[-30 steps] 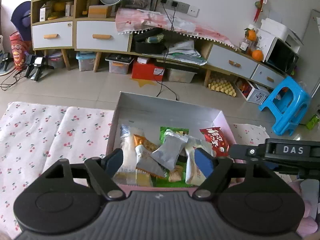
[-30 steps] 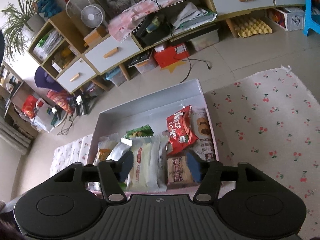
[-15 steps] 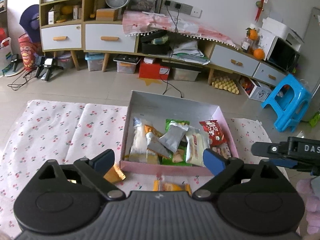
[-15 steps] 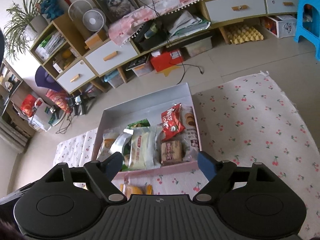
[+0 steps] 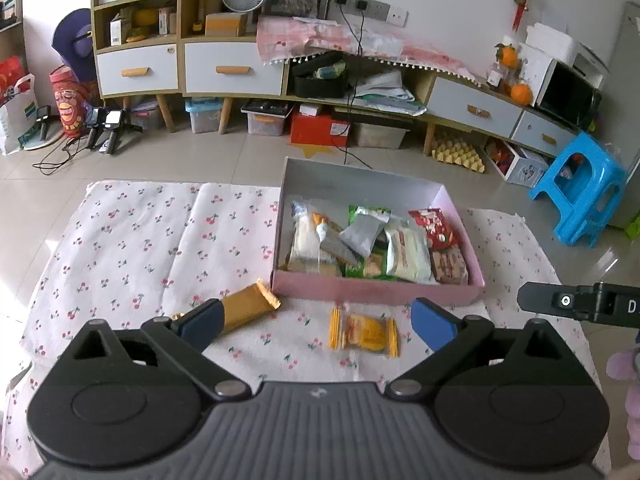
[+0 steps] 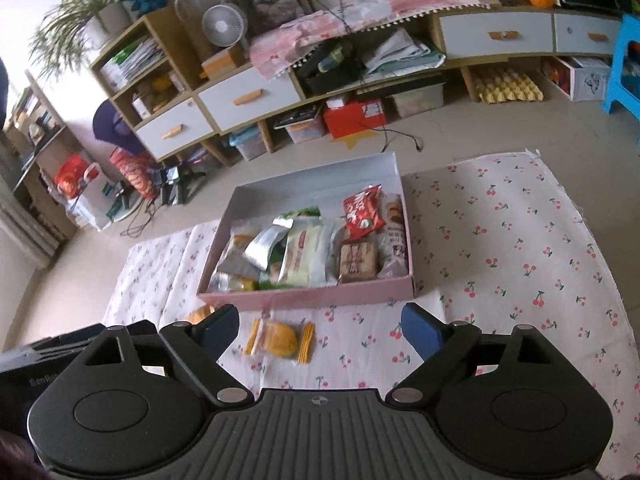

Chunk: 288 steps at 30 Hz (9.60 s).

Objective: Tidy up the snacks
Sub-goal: 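Move the left tool to the gold bar while the right tool moves to the yellow cake packet, then grasp the gold bar with the left tool while the right tool grasps the yellow cake packet, then carry the gold bar and yellow cake packet into the pink box, open both tools, then move the left tool to the clear white bread bag while the right tool moves to the clear stick-biscuit bag, then grasp the clear white bread bag with the left tool while the right tool grasps the stick-biscuit bag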

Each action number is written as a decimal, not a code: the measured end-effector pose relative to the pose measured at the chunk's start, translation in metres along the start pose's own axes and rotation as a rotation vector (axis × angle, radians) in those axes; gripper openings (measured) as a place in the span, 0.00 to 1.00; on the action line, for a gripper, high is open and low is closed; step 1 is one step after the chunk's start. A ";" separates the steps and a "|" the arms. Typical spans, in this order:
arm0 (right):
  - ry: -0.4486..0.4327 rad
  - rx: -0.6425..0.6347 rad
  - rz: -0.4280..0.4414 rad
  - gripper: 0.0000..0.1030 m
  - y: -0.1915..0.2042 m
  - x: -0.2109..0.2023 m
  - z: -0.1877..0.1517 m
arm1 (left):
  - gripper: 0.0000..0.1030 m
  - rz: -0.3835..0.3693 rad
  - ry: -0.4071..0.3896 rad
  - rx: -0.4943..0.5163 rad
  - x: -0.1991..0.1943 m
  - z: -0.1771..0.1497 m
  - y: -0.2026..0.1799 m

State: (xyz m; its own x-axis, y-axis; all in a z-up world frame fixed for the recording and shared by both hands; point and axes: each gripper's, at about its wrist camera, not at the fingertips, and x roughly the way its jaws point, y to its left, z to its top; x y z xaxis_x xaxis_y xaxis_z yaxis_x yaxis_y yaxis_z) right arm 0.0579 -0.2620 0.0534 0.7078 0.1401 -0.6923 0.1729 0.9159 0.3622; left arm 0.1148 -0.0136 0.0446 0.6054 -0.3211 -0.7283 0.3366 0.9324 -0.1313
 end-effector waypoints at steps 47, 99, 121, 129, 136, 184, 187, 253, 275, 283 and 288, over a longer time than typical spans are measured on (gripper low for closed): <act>0.023 -0.513 0.140 0.88 0.021 0.072 -0.064 | 0.94 0.047 -0.102 0.340 0.073 -0.047 0.082; 0.071 -0.751 0.205 0.52 0.072 0.157 -0.057 | 0.71 -0.048 0.023 0.319 0.105 -0.035 0.082; 0.076 -0.675 0.197 0.17 0.063 0.136 -0.047 | 0.26 -0.027 0.037 0.264 0.088 -0.027 0.089; 0.055 -0.558 0.214 0.11 0.051 0.124 -0.032 | 0.25 -0.031 0.035 0.211 0.081 -0.021 0.090; 0.038 -0.500 0.212 0.07 0.042 0.117 -0.024 | 0.25 -0.051 -0.002 0.164 0.069 -0.014 0.089; -0.180 -0.188 -0.037 0.06 0.001 0.110 0.052 | 0.25 -0.013 0.008 0.135 0.129 0.065 -0.035; -0.171 -0.160 -0.027 0.06 -0.002 0.114 0.052 | 0.25 -0.004 0.008 0.143 0.129 0.066 -0.036; 0.166 -0.757 0.234 0.96 0.013 0.006 -0.103 | 0.94 -0.158 0.184 0.405 0.007 -0.086 -0.023; 0.211 -0.807 0.067 0.94 0.031 0.056 -0.125 | 0.74 -0.174 0.301 0.606 0.032 -0.130 -0.041; 0.172 -0.646 -0.130 0.94 0.007 0.071 -0.103 | 0.60 -0.148 0.290 0.500 0.038 -0.122 -0.038; 0.190 -0.523 -0.122 0.94 -0.013 0.070 -0.090 | 0.45 -0.115 0.273 0.444 0.037 -0.119 -0.038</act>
State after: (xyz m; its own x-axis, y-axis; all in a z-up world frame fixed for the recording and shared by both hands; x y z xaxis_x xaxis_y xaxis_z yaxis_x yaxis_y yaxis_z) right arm 0.0436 -0.2297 -0.0563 0.5603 0.0430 -0.8272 -0.1506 0.9873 -0.0506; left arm 0.0391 -0.0411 -0.0573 0.3568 -0.3072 -0.8822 0.6987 0.7146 0.0337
